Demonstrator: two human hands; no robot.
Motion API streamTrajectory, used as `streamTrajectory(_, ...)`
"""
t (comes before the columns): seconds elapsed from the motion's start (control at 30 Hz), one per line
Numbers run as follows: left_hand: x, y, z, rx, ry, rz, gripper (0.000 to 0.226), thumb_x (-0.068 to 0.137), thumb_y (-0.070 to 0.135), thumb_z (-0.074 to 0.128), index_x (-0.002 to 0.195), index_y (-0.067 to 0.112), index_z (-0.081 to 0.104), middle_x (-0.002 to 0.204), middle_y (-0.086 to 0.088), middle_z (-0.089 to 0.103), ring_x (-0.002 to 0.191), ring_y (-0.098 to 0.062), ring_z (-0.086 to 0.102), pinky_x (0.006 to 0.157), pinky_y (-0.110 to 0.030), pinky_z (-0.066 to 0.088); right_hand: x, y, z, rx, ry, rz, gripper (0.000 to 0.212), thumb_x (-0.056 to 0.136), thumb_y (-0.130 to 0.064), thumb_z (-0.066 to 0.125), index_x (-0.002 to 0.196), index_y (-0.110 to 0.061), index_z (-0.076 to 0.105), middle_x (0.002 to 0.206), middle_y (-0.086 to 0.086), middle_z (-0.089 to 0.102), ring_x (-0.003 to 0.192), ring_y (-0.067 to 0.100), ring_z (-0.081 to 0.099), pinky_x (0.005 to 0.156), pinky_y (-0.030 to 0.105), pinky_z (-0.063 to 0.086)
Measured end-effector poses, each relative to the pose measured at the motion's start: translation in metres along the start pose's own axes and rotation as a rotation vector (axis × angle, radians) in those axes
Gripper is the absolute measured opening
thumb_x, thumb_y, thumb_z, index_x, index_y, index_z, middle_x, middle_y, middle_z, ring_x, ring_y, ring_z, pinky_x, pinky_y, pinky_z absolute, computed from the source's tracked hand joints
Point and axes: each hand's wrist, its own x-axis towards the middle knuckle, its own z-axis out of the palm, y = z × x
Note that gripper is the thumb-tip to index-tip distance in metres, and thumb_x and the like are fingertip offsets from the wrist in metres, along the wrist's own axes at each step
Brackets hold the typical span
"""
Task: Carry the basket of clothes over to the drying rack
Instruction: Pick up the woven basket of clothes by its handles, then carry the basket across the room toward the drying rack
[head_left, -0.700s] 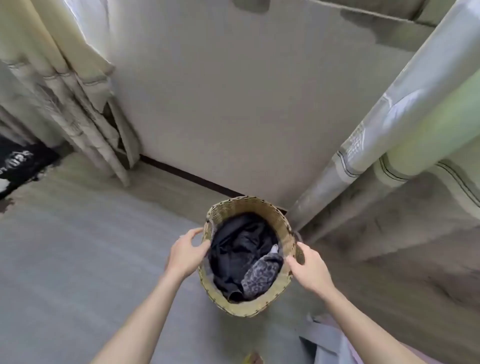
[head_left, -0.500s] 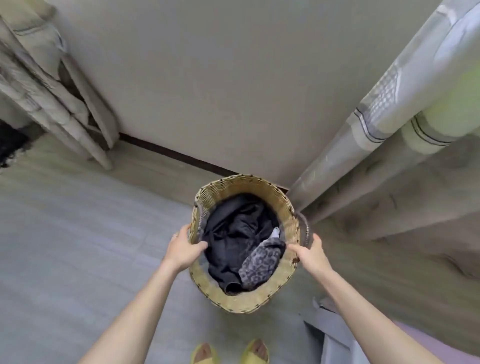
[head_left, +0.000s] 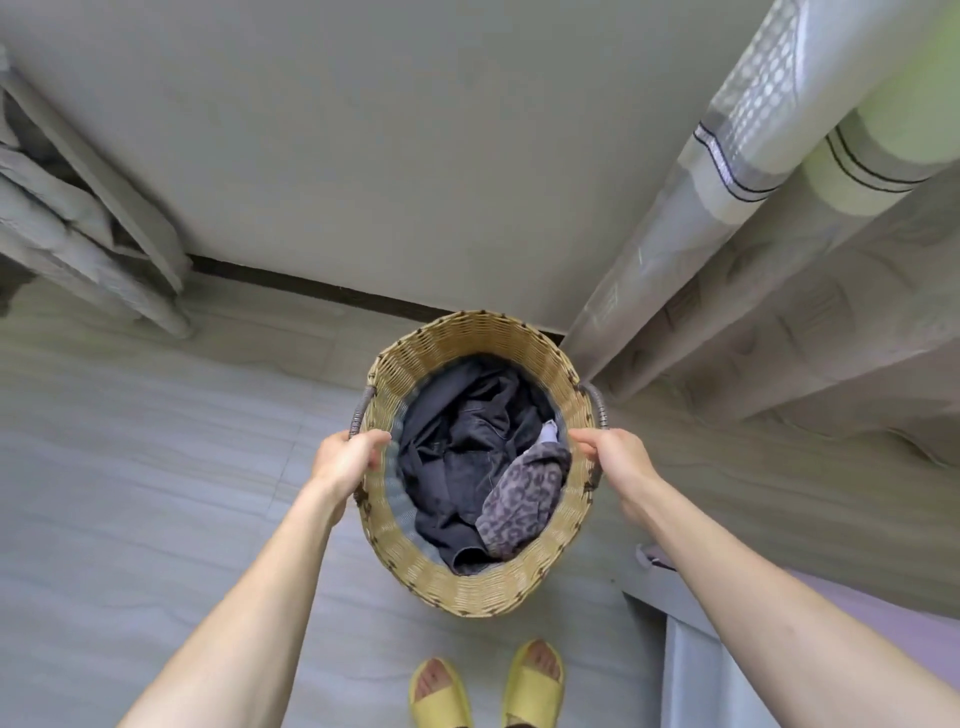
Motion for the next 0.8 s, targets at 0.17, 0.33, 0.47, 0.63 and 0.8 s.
streamTrajectory(0.17, -0.034, 0.030, -0.030, 0.025, 0.019, 0.026, 0.033, 0.081, 0.039, 0.063, 0.069, 0.008, 0.059, 0.058, -0.005, 0.056, 0.059, -0.022, 0.049, 0.068, -0.034, 0.039, -0.043, -0.039, -0.002, 0.110, 0.016, -0.077, 0.030, 0.084, -0.025, 0.071, 0.064, -0.016, 0.050, 0.069, 0.001, 0.054, 0.071, 0.019, 0.055, 0.063, 0.028, 0.038)
streamTrajectory(0.33, -0.091, 0.090, -0.089, -0.014, 0.022, 0.103, 0.036, 0.078, 0.045, 0.065, 0.062, 0.014, 0.055, 0.043, 0.002, 0.049, 0.047, -0.020, 0.045, 0.060, -0.032, 0.040, -0.120, -0.104, -0.010, 0.183, 0.036, -0.146, 0.025, 0.077, -0.028, 0.076, 0.094, -0.009, 0.074, 0.071, -0.004, 0.049, 0.060, 0.014, 0.043, 0.060, 0.029, 0.037)
streamTrajectory(0.47, -0.147, 0.130, -0.138, -0.176, -0.038, 0.158, 0.024, 0.082, 0.036, 0.066, 0.069, 0.020, 0.053, 0.041, 0.009, 0.029, 0.035, -0.011, 0.022, 0.041, -0.024, 0.020, -0.181, -0.152, -0.024, 0.252, 0.063, -0.216, 0.014, 0.076, -0.026, 0.075, 0.083, -0.014, 0.074, 0.056, -0.007, 0.039, 0.049, 0.014, 0.028, 0.048, 0.030, 0.025)
streamTrajectory(0.63, -0.244, 0.173, -0.217, -0.262, 0.062, 0.238, 0.013, 0.084, 0.029, 0.062, 0.086, 0.017, 0.069, 0.048, 0.006, 0.026, 0.034, -0.011, 0.019, 0.036, -0.019, 0.018, -0.284, -0.214, -0.034, 0.168, 0.024, -0.380, 0.019, 0.078, -0.025, 0.073, 0.091, -0.012, 0.066, 0.039, -0.009, 0.029, 0.043, 0.016, 0.025, 0.046, 0.031, 0.023)
streamTrajectory(0.8, -0.339, 0.188, -0.282, -0.358, 0.224, 0.274, 0.018, 0.081, 0.031, 0.060, 0.069, 0.018, 0.056, 0.043, 0.005, 0.029, 0.030, -0.012, 0.021, 0.033, -0.018, 0.020, -0.380, -0.269, -0.036, 0.068, -0.064, -0.555, 0.039, 0.080, -0.024, 0.072, 0.102, 0.009, 0.071, 0.041, -0.007, 0.036, 0.036, 0.015, 0.031, 0.043, 0.030, 0.029)
